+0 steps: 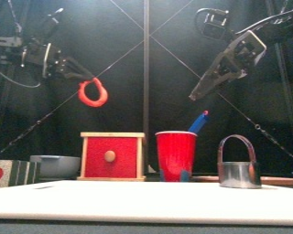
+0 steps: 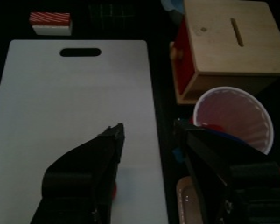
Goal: Get the cutter from the drawer then cut the dough then place the extra dough in the bowl
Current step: Place the extra dough in the bowl
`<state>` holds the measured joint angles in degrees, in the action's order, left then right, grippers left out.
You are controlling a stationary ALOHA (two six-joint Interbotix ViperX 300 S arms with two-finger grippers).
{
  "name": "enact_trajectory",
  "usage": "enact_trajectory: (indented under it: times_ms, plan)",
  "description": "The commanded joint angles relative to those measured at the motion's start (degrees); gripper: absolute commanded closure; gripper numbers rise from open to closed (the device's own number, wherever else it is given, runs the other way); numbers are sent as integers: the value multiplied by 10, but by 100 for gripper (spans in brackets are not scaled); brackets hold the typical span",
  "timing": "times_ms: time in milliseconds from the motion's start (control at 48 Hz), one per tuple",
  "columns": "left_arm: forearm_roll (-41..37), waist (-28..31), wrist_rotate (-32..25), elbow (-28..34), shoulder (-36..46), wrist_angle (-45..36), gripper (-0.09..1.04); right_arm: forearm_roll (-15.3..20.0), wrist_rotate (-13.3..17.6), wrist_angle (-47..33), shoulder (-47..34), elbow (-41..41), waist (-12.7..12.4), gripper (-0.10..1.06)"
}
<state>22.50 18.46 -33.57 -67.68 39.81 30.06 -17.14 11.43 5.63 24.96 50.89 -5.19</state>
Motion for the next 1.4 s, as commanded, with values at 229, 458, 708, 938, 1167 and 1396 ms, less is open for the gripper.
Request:
enact_trajectory:
  times_ms: [229, 458, 708, 938, 1167, 1396]
  plan:
    - [19, 83, 2, -71, 51, -53, 40, 0, -3, -11, 8, -2, -12, 12]
    - [69, 112, 1, -76, 19, -76, 21, 0, 0, -15, 8, -2, -19, 12]
    - [96, 120, 2, -76, 1, -76, 8, 3, 3, -15, 5, 0, -19, 12]
    - [102, 112, 3, -77, 1, -76, 8, 4, 3, -15, 4, 0, -21, 12]
    - [114, 86, 9, -70, 0, -76, 8, 11, 4, -37, 4, -1, -21, 12]
    - [110, -18, 38, -31, 1, -71, 9, 10, 2, -187, 4, -13, -30, 12]
